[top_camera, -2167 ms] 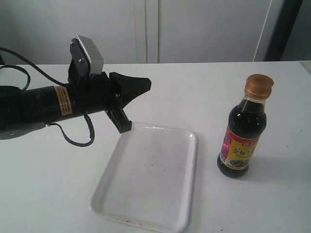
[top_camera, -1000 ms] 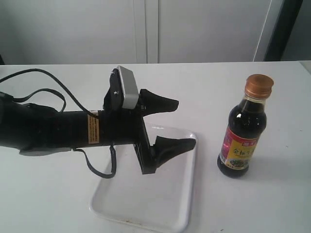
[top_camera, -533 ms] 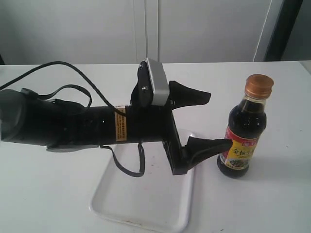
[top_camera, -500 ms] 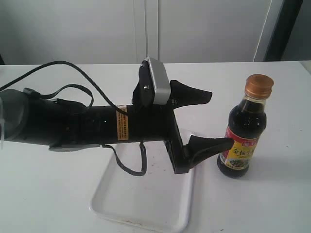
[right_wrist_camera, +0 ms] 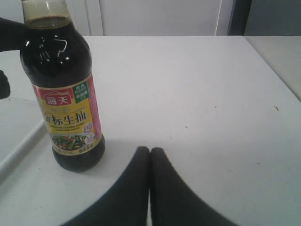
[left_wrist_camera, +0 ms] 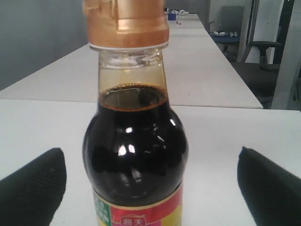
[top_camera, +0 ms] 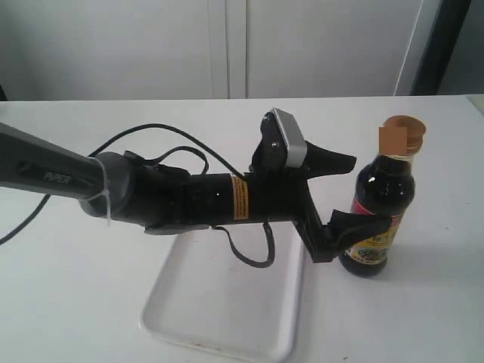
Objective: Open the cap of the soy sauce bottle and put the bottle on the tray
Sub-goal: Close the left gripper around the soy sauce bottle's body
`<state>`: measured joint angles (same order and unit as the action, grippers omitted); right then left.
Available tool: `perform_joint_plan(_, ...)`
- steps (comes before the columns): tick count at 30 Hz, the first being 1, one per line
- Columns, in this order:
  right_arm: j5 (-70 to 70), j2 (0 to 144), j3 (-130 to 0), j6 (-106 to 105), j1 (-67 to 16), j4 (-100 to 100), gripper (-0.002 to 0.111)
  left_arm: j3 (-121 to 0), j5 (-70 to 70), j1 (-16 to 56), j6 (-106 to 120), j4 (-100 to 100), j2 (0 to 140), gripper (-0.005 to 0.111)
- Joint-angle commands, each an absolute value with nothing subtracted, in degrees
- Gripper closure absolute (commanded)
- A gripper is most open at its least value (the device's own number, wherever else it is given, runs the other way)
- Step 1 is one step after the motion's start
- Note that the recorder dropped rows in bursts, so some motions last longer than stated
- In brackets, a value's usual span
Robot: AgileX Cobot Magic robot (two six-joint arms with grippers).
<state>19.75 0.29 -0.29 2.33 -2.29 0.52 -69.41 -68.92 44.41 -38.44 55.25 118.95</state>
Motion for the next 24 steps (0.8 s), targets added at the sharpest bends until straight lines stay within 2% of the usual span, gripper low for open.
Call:
perform_joint_plan(1, 19.57, 0.0, 0.0, 2.37, -1.66, 0.48, 0.108, -72.58, -69.43, 45.41, -39.13, 54.42, 121.2, 0.008)
perform_joint_plan(24, 19.57, 0.0, 0.0, 2.37, -1.66, 0.48, 0.108, -85.64, -68.84, 45.41, -43.9, 53.16, 132.01, 0.011)
